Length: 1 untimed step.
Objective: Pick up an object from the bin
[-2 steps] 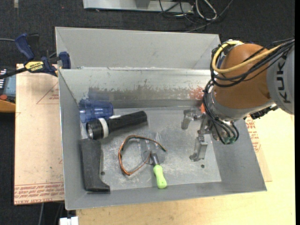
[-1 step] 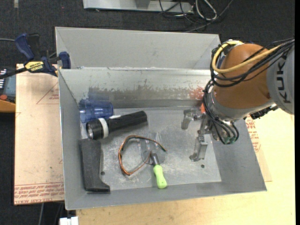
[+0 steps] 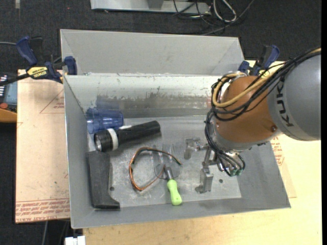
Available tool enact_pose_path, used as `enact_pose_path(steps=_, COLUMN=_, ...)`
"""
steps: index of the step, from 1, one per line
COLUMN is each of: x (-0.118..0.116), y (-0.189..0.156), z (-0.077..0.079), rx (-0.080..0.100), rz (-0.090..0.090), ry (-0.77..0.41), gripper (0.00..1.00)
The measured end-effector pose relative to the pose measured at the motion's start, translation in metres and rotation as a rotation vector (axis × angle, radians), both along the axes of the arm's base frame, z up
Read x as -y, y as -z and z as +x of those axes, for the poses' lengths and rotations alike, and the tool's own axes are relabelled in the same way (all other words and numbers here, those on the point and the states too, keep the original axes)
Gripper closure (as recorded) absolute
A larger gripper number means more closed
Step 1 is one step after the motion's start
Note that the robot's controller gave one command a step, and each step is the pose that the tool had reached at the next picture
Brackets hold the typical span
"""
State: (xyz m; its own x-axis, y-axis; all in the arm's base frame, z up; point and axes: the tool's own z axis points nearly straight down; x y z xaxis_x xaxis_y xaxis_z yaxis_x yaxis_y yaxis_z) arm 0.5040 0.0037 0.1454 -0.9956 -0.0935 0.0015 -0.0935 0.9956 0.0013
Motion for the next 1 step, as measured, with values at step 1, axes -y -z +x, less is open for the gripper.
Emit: enact_pose_path(steps=1, x=-0.0081, y=0.0094, z=0.0069, rx=0.012, rz=-0.001, ry=-0.054, gripper=0.00)
